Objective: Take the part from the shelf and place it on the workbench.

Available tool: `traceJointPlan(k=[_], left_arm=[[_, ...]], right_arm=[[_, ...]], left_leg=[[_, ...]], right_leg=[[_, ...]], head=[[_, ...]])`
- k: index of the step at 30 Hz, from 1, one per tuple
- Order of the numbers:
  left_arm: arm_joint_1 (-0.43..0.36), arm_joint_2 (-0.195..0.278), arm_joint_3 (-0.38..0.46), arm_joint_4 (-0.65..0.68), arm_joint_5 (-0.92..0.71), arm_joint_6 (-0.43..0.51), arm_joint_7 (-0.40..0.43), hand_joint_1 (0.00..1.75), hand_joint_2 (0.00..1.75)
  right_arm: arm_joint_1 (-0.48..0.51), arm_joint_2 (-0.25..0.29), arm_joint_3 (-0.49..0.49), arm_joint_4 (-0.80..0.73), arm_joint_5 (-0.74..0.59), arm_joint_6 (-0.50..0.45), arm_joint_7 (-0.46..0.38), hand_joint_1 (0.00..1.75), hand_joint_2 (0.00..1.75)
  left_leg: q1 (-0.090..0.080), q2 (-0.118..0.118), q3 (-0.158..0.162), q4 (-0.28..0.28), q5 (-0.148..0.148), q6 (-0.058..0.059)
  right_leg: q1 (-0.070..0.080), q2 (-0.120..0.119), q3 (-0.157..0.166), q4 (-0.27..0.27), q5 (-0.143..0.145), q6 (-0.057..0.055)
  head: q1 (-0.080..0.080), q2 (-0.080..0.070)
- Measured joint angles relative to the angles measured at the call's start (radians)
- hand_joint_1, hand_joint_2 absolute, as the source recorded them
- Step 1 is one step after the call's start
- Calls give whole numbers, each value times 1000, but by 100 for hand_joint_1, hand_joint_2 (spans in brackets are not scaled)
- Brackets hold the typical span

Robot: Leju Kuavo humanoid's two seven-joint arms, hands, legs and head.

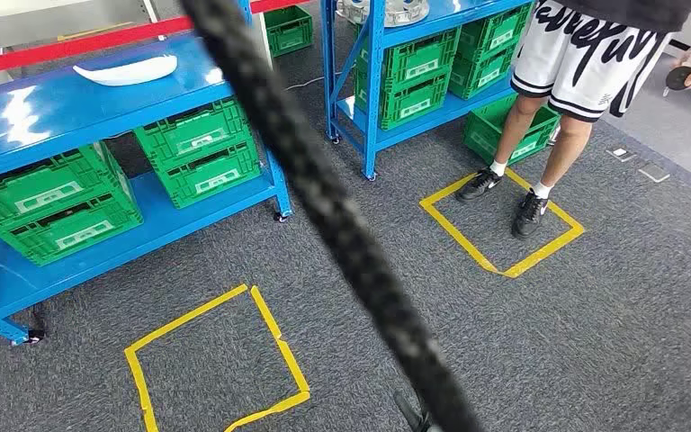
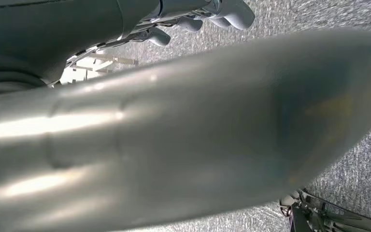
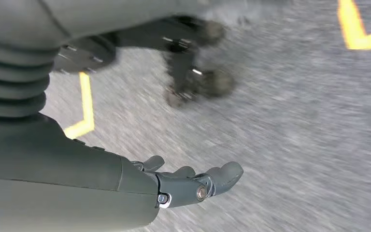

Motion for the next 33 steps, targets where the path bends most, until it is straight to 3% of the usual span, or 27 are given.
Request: traceJointPlan(k=[11, 19, 23, 27, 33], left_arm=[[-50, -11, 121, 30, -208, 0, 20, 0, 0], [-58, -14, 151, 40, -228, 0, 22, 0, 0], [-61, -15, 156, 43, -231, 0, 26, 0, 0], [-74, -18, 165, 45, -226, 0, 36, 0, 0], [-76, -23, 174, 49, -241, 0, 42, 0, 0]], right_arm=[[-119, -56, 110, 1, 85, -93, -82, 0, 0], [-138, -70, 138, 1, 94, -105, -93, 0, 0], [-177, -83, 156, 1, 160, -177, -140, 0, 0], [-351, -127, 203, -12, 303, -238, -124, 0, 0], [-660, -162, 258, -59, 530, -215, -49, 0, 0]], left_leg=[[0, 0, 0, 3, 1, -1], [0, 0, 0, 3, 1, -1], [0, 1, -6, 3, 1, 0], [-1, 9, -13, 3, 6, 4], [-3, 10, -24, 6, 15, 6]], right_leg=[[0, 0, 0, 0, 1, 2], [0, 0, 0, 0, 1, 2], [-1, 1, 1, 0, 4, 4], [-1, 9, -5, 1, 12, 6], [-2, 11, -14, 3, 21, 9]], head=[[0, 0], [0, 0], [0, 0], [0, 0], [0, 0]])
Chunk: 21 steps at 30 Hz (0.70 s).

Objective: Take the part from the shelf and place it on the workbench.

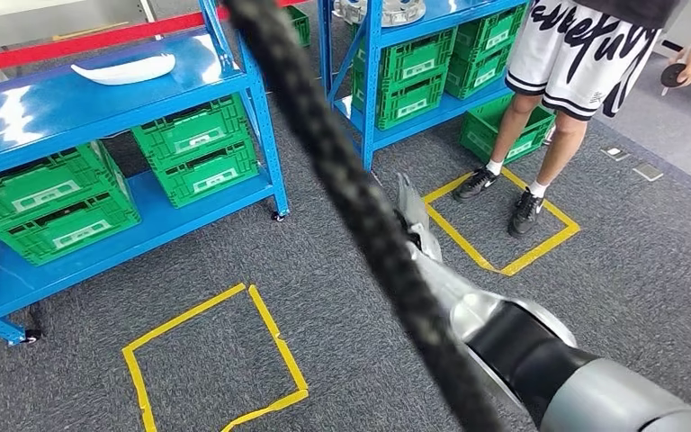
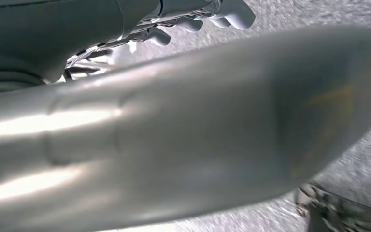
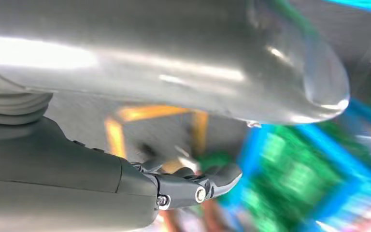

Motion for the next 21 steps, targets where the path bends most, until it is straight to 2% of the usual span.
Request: traceJointPlan(k=[2, 4, 7, 9, 12, 21], left_arm=[[-3, -1, 0, 1, -24, 0, 11, 0, 0], [-12, -1, -2, 1, -41, 0, 21, 0, 0], [-32, -2, -5, 2, -57, 0, 28, 0, 0], [-40, -5, -8, 3, -64, 0, 30, 0, 0], [-44, -7, -10, 4, -69, 0, 34, 0, 0], [-46, -6, -10, 4, -73, 0, 42, 0, 0]], right_arm=[[-138, 17, 51, -11, 175, 70, 24, 0, 0], [-283, 68, 131, -16, 329, 174, 84, 0, 0], [-415, 163, 236, -34, 429, 260, 142, 0, 0], [-455, 203, 284, -49, 457, 261, 147, 0, 0], [-491, 231, 325, -58, 477, 256, 147, 0, 0], [-521, 252, 355, -59, 501, 277, 133, 0, 0]], left_leg=[[-2, 3, -9, 0, 3, 1], [-3, 9, -8, 1, 5, 1], [-1, 6, -5, 2, 8, -3], [1, -1, -6, 2, 9, -4], [2, -5, -7, 3, 10, -4], [2, -4, -8, 7, 10, -3]], right_leg=[[-2, 3, -9, 3, 4, 1], [-3, 9, -17, 4, 6, 0], [0, 6, -17, 4, 7, -1], [3, -1, -16, 4, 6, -2], [4, -5, -14, 4, 6, -2], [2, -3, -13, 4, 8, 0]], head=[[0, 0], [0, 0], [-1, 0], [0, 0], [0, 0], [0, 0]])
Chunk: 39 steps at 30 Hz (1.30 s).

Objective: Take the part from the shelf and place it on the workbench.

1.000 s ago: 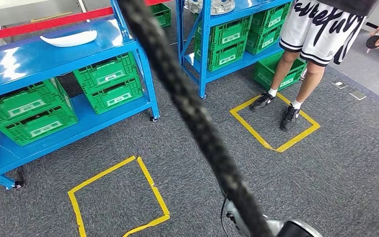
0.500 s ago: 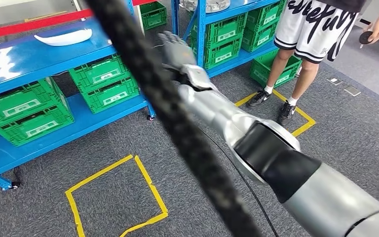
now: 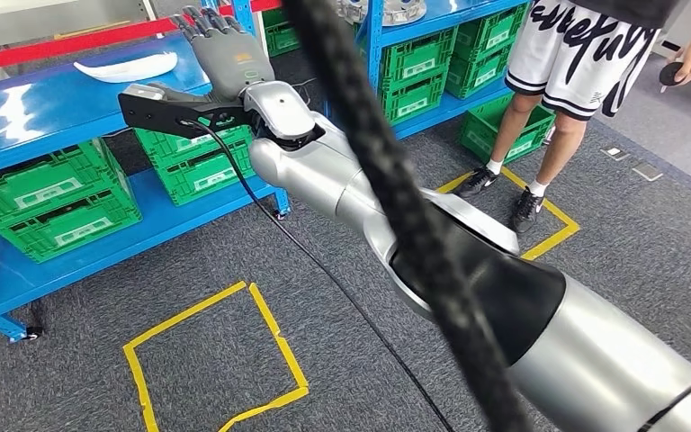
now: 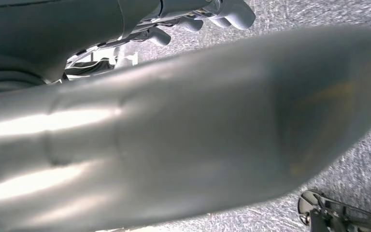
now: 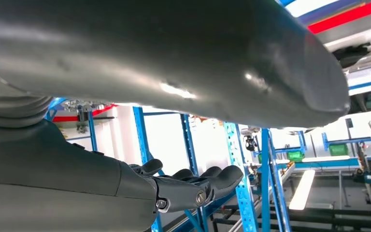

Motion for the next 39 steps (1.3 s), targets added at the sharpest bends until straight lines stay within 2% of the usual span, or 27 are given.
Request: traceJointPlan(k=[19, 25, 27, 29, 30, 32, 33, 34, 35, 36, 37, 38, 39], left_arm=[[1, 1, 0, 3, 6, 0, 6, 0, 0], [1, 3, 0, 3, 6, 0, 4, 0, 0], [0, 3, 0, 3, 6, 0, 4, 0, 0], [0, 3, 0, 3, 6, 0, 4, 0, 0], [0, 3, 1, 4, 6, 0, 4, 0, 0], [1, 3, 1, 4, 6, 0, 4, 0, 0], [1, 3, 1, 4, 6, 0, 4, 0, 0], [1, 2, 1, 4, 6, 0, 4, 0, 0], [2, 2, 1, 5, 6, 0, 4, 0, 0], [3, 2, 1, 5, 6, 0, 4, 0, 0], [3, 2, 1, 5, 6, 0, 4, 0, 0], [3, 2, 1, 5, 6, 0, 4, 0, 0], [3, 3, 1, 5, 6, 0, 3, 0, 0]], right_arm=[[50, 4, 16, 6, 33, 37, 0, 0, 0], [64, 4, 17, 10, 39, 45, -2, 0, 0], [65, 4, 17, 11, 40, 46, -2, 0, 0], [66, 4, 17, 11, 41, 46, -3, 0, 0], [68, 4, 17, 12, 41, 46, -4, 0, 0], [78, 4, 17, 13, 43, 49, -5, 0, 0], [86, 4, 18, 14, 44, 51, -5, 0, 0], [91, 4, 18, 15, 44, 52, -5, 0, 0], [95, 4, 19, 16, 44, 52, -4, 0, 0], [96, 3, 19, 17, 45, 52, -4, 0, 0], [95, 3, 19, 17, 45, 52, -4, 0, 0], [94, 4, 19, 17, 45, 52, -5, 0, 0], [95, 5, 20, 17, 46, 53, -5, 0, 0]], left_leg=[[0, 0, 0, 1, 0, 0], [-4, 0, -6, 8, -4, 10], [0, 2, -3, -1, 1, 18], [8, 5, 3, -16, 8, 26], [10, 7, 5, -19, 10, 29], [11, 9, 5, -19, 8, 32], [11, 8, 5, -17, 6, 31], [12, 8, 6, -15, 3, 30], [13, 7, 9, -12, -2, 27], [14, 6, 11, -8, -7, 22], [14, 6, 12, -3, -13, 17], [13, 7, 12, 2, -19, 10], [12, 8, 11, 5, -23, 4]], right_leg=[[0, 0, 0, 0, 0, 1], [-4, 0, -1, -5, 5, 8], [-3, 0, -1, -6, 5, 13], [0, 1, -24, 35, -18, 18], [-1, 2, -54, 90, -42, 19], [-2, 2, -133, 229, -90, 22], [-4, 2, -164, 276, -96, 23], [-5, 2, -175, 282, -81, 24], [-7, 1, -166, 245, -46, 23], [-8, -1, -139, 175, -2, 21], [-6, -6, -110, 108, 28, 19], [-4, -9, -87, 55, 46, 14], [0, -12, -73, 25, 51, 9]], head=[[0, 0], [0, 0], [0, 0], [1, 0], [1, 0], [2, 0], [2, 0], [3, 0], [3, 0], [3, 0], [2, 0], [2, 0], [2, 0]])
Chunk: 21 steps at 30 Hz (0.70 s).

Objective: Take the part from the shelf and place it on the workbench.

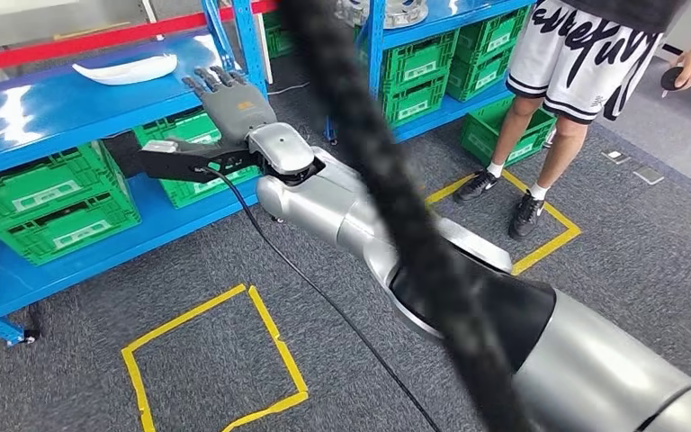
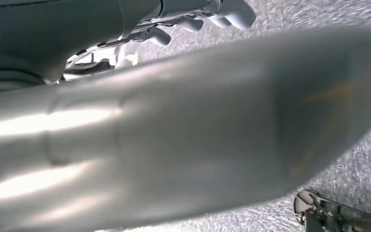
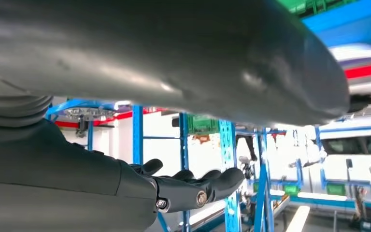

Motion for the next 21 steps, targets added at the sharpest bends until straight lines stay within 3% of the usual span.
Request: traceJointPlan(k=[2, 5, 6, 8, 9, 10, 11, 12, 14, 16, 19, 21], left_arm=[[-1, 0, 0, 0, 0, 0, 0, 0, 0], [-1, -1, 0, 1, 0, 0, 0, 0, 0], [-1, 0, 0, 1, 0, 0, -2, 0, 0], [0, 2, 0, 0, 1, 0, -5, 0, 0], [2, 3, 0, 0, 1, 0, -7, 0, 0], [4, 3, 0, 0, 1, 0, -8, 0, 0], [6, 3, 0, 0, 1, 0, -8, 0, 0], [8, 4, 0, 0, 1, 0, -9, 0, 0], [10, 5, 0, 1, 1, 0, -11, 0, 0], [9, 5, 0, 1, 1, 0, -12, 0, 0], [10, 3, 0, 1, 1, 0, -11, 0, 0], [10, 2, 0, 1, 1, 0, -11, 0, 0]], right_arm=[[2, 0, 1, 1, 0, 0, 0, 0, 0], [0, -1, 2, 2, 1, 0, 1, 0, 0], [-1, 0, 2, 2, 1, 1, 0, 0, 0], [1, 3, 2, 2, 2, 2, -1, 0, 0], [4, 3, 2, 2, 3, 4, -1, 0, 0], [7, 3, 2, 2, 3, 5, -1, 0, 0], [10, 3, 2, 2, 4, 5, -2, 0, 0], [11, 3, 2, 2, 4, 5, -2, 0, 0], [10, 3, 2, 2, 5, 5, -5, 0, 0], [10, 3, 2, 2, 6, 5, -6, 0, 0], [15, 3, 2, 2, 7, 5, -7, 0, 0], [15, 2, 2, 2, 7, 4, -6, 0, 0]], left_leg=[[-1, 3, 1, -1, -4, -12], [4, -8, -11, 29, -26, -29], [5, -17, -37, 76, -46, -32], [5, -27, -118, 215, -93, -37], [5, -29, -157, 270, -102, -37], [5, -29, -181, 292, -90, -37], [6, -29, -186, 274, -57, -36], [6, -29, -171, 218, -9, -35], [6, -31, -118, 84, 64, -32], [3, -34, -88, 21, 74, -22], [2, -35, -81, 15, 63, 2], [4, -34, -75, 12, 59, 16]], right_leg=[[5, 3, 3, -9, -9, -13], [-1, 10, 17, -18, -14, -32], [-3, 12, 22, -21, -16, -37], [-3, 17, 29, -21, -23, -43], [-2, 20, 33, -21, -27, -43], [-2, 23, 38, -21, -31, -43], [-2, 27, 44, -20, -36, -41], [-3, 30, 52, -20, -42, -39], [-3, 34, 66, -18, -55, -29], [1, 37, 70, -19, -62, -18], [1, 36, 72, -19, -70, -1], [1, 28, 40, 44, -99, 7]], head=[[0, 0], [-1, 0], [-3, 0], [-5, 0], [-5, 0], [-5, 0], [-5, 0], [-5, 0], [-6, 0], [-9, 0], [-6, 0], [-3, 0]])
